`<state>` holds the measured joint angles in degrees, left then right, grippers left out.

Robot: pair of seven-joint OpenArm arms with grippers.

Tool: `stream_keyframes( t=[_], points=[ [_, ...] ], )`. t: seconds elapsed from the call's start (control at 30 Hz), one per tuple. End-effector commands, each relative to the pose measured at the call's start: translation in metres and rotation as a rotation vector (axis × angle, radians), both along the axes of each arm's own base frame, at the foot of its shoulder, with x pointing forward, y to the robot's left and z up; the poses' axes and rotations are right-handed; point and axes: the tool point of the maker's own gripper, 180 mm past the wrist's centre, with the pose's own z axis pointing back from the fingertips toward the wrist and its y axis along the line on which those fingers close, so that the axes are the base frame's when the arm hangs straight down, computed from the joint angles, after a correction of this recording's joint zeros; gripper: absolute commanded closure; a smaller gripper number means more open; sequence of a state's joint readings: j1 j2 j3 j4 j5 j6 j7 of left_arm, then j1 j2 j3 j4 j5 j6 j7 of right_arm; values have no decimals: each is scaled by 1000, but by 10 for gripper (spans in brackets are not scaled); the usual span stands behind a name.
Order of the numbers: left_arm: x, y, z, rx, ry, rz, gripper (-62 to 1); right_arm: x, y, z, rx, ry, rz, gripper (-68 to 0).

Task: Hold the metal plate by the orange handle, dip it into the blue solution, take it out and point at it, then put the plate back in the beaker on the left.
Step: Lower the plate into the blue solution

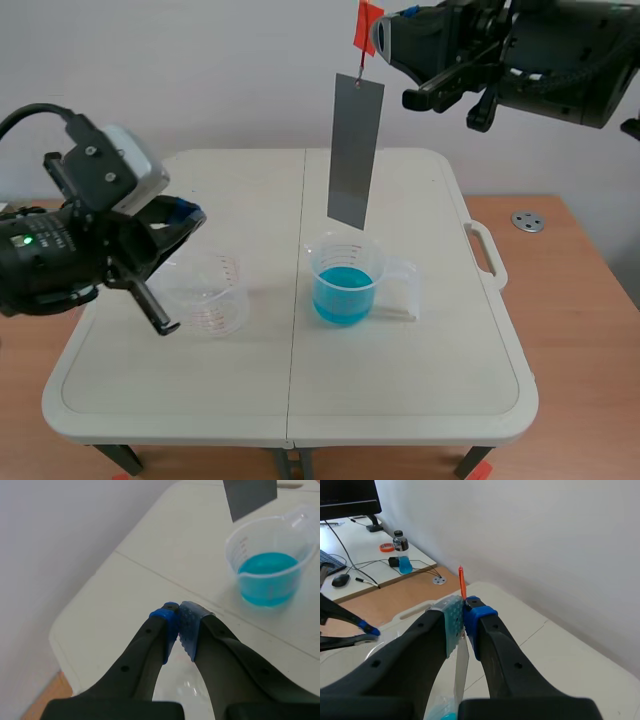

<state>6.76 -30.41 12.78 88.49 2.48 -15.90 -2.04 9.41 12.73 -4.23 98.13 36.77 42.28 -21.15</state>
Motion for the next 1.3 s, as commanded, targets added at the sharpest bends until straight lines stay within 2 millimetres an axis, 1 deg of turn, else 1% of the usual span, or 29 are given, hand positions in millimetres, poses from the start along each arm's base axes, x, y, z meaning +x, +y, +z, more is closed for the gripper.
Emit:
stream_keyframes(
  t=[0.0, 0.17, 0.4, 0.5, 0.63, 0.77, 1.0, 1.1, 1.27],
  points=[
    [-10, 8, 3, -29, 4, 22, -12, -2, 2, 10, 18, -27, 16, -13],
    [-50, 39, -7, -5, 71, 94, -12, -5, 2, 4, 20, -9, 17, -13],
    [-112, 66, -20, -5, 189, 147, -12, -7, 2, -2, 18, 7, 16, -13],
    [-137, 79, -30, -4, 265, 183, -13, -7, 2, -3, 18, 11, 15, -13],
    [-168, 89, -42, 9, 359, 208, -12, -8, 2, -6, 19, 18, 15, -13],
    [-197, 90, -53, 19, 451, 211, -12, -8, 2, -5, 19, 15, 14, -13],
    [-231, 91, -64, 32, 554, 213, -12, -3, -2, -14, 29, 30, -2, -13],
    [-238, 93, -67, 36, 576, 217, -12, -2, 0, -22, 24, 44, 0, -13],
    [-246, 97, -73, 45, 605, 227, -12, -1, 8, -38, 4, 62, 9, -13]
  ],
)
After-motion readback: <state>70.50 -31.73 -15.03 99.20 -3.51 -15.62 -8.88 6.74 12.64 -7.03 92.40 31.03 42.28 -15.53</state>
